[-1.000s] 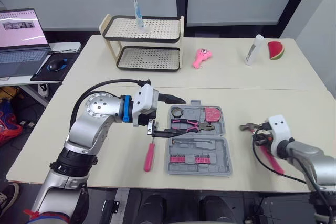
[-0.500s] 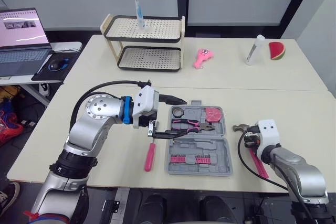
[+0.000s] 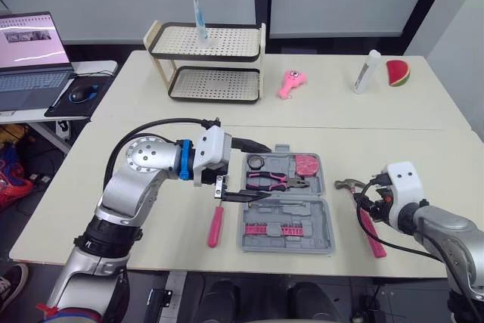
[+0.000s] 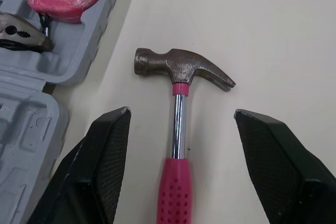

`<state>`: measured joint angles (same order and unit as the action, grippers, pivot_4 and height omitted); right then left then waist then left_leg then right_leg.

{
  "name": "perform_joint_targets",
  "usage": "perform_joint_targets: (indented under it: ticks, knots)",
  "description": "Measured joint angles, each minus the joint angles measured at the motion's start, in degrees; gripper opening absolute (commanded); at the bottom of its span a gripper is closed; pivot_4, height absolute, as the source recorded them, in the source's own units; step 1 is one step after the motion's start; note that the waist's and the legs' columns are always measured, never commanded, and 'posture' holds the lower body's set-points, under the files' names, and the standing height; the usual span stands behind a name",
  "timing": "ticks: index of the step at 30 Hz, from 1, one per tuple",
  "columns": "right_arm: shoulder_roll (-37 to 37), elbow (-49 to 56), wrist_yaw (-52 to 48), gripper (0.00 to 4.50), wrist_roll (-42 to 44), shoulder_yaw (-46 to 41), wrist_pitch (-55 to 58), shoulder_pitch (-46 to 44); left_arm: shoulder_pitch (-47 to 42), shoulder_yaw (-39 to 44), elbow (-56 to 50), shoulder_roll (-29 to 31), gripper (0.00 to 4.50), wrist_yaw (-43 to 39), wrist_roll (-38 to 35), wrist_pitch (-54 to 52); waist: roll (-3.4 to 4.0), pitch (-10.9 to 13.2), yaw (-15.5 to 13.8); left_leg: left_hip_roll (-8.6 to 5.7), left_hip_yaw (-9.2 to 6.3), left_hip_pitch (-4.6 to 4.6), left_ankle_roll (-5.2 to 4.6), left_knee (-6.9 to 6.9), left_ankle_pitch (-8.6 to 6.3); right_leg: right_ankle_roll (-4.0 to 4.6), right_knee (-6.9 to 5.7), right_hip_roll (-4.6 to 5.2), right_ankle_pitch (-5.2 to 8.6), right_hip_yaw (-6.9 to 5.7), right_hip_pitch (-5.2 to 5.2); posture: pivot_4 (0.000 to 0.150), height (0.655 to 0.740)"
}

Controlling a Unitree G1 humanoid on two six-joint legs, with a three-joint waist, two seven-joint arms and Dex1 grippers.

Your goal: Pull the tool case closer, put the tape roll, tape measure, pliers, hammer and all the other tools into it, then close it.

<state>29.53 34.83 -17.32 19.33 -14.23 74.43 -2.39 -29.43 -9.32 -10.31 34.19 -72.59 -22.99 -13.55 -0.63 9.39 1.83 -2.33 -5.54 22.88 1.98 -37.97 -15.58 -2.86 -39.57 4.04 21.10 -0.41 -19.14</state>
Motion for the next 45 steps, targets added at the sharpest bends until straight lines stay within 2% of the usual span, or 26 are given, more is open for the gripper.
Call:
perform_joint_targets:
  ticks: [16, 22, 28, 34, 36, 42, 45]
  knots:
    - [-2.69, -12.18, 1.55, 3.39, -4.17, 8.73, -11.91, 0.17, 0.63, -0.07, -0.12, 0.00, 4.50, -0.33, 0.15, 0.00, 0.00, 0.00, 0.04, 0.01, 0.01, -0.01, 0.01, -0.01, 0.01, 0.00, -0.02, 0.00, 0.00, 0.01, -0.02, 0.150, 0.7400]
    - [-3.09, -15.12, 2.23, 2.15, -6.00, 9.89, -15.70, -0.72, 0.62, -0.07, -0.13, 0.01, 4.50, -0.56, 0.17, 0.00, 0.00, 0.00, 0.06, 0.01, 0.01, -0.03, 0.01, -0.01, 0.01, 0.00, -0.03, -0.01, 0.00, 0.01, -0.01, 0.150, 0.7400]
    - [-4.29, -16.71, 2.59, 1.11, -6.74, 9.17, -17.02, -1.39, 0.62, -0.07, -0.13, 0.01, 4.50, -0.59, 0.36, 0.02, 0.00, 0.00, 0.09, 0.02, 0.01, -0.04, 0.01, -0.01, 0.01, 0.00, -0.04, -0.01, 0.00, 0.01, -0.01, 0.150, 0.7400]
    - [-4.42, -16.93, 2.50, 0.37, -6.74, 8.59, -16.77, -1.44, 0.62, -0.08, -0.13, -0.04, 4.50, -0.56, 0.55, 0.23, 0.00, -0.01, 0.09, 0.02, 0.01, -0.04, 0.01, -0.01, 0.01, 0.00, -0.05, -0.01, 0.00, 0.01, -0.01, 0.150, 0.7400]
    - [-4.40, -16.92, 2.43, 0.22, -6.73, 8.57, -16.66, -1.43, 0.62, -0.19, -0.13, -0.05, 4.50, -0.54, 0.62, 0.27, 0.00, -0.01, 0.09, 0.02, 0.00, -0.04, 0.01, -0.01, 0.01, 0.00, -0.05, -0.01, 0.00, 0.01, -0.01, 0.150, 0.7400]
    - [-4.22, -16.92, 1.81, 0.22, -6.46, 8.13, -16.54, -1.44, 0.62, -0.53, -0.13, -0.26, 4.50, -0.49, 0.81, 0.32, 0.00, -0.01, 0.06, 0.02, 0.00, -0.04, 0.01, -0.01, 0.01, 0.00, -0.05, -0.01, 0.00, 0.00, -0.01, 0.150, 0.7400]
    - [2.29, -16.89, -3.56, 0.22, -5.57, 9.74, -16.82, -0.99, 0.61, -0.58, -0.12, -0.42, 4.50, -0.49, 0.82, 0.33, 0.03, 0.01, 0.01, -0.04, 0.04, -0.01, 0.01, -0.03, 0.00, 0.00, -0.01, 0.03, 0.00, 0.03, -0.01, 0.150, 0.7400]
